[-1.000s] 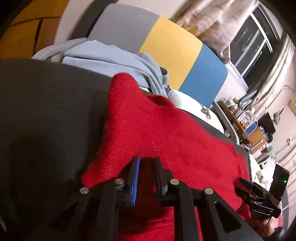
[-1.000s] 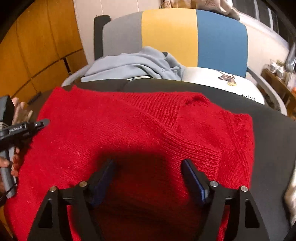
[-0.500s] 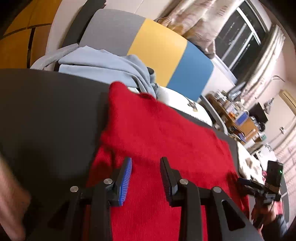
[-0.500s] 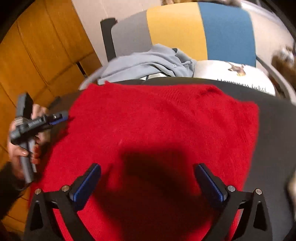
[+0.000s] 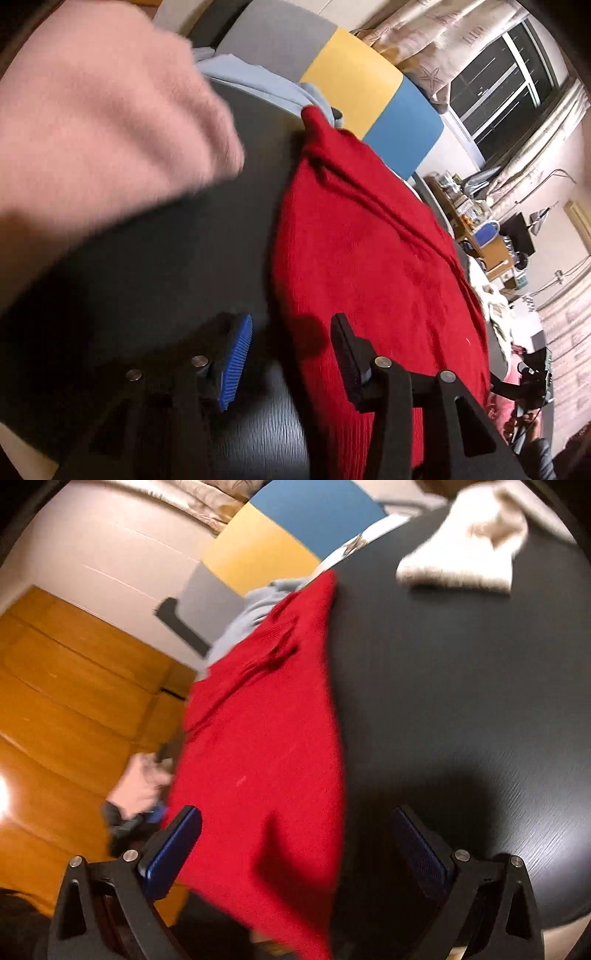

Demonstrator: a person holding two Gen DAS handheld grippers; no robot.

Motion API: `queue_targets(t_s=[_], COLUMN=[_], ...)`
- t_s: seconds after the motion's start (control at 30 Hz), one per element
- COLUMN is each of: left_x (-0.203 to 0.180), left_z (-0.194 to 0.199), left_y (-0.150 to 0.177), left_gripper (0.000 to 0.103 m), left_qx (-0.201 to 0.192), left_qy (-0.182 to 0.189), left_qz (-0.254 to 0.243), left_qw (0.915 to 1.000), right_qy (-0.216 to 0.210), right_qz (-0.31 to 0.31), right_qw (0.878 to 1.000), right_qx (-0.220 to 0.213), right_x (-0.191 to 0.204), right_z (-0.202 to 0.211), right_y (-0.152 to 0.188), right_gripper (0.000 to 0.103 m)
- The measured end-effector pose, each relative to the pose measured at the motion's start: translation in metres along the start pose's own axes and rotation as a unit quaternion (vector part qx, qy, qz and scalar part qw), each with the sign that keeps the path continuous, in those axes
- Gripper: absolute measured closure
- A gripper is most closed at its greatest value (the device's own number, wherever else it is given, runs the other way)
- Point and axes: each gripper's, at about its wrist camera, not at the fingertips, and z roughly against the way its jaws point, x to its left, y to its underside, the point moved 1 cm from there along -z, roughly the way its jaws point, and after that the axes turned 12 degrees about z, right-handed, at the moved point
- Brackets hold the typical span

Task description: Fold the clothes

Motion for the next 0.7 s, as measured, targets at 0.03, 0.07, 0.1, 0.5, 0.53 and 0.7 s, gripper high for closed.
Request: queue_targets(t_s=[0.03,0.07,0.1,0.5,0.53,0.7], left_x=[0.001,0.001,0.001,-0.019,-0.021,-0.027], left_z=[0.002,0.003,0.005,0.002,0.001,-0.007], left_y=[0.005,0.008,0.012,0.045,0.046,0.026], left_gripper=[0.057,0.056,0.056,0.056,0.056,0.058], left_qx=[0.005,0.012,0.02,0.097,0.101,0.104], left_qy=[0.005,0.009,0.015,0.087,0.093,0.159], left_qz=[-0.001,-0.004,-0.006,-0.014,-0.012,0.046], left_qw=[1.0,0.9999,0.9997,0.9914,0.9905,0.9807], right_qy=[-0.015,-0.021,-0.026,-0.048,-0.047,-0.057], right_qz=[0.0,0.003,0.006,0.083,0.087,0.072], right_qw=[1.0,1.0,1.0,0.995,0.995,0.996], right_qx=[0.005,0.007,0.009,0.011,0.015,0.012], right_x=[0.004,0.007,0.011,0.044,0.043,0.039], right_z=[-0.004,-0.008,-0.01,-0.031,-0.031,-0.029], right_y=[0.004,0.006,0.009,0.032,0.032,0.029], right_gripper=[0.0,0.0,0.0,0.0,0.0,0.0])
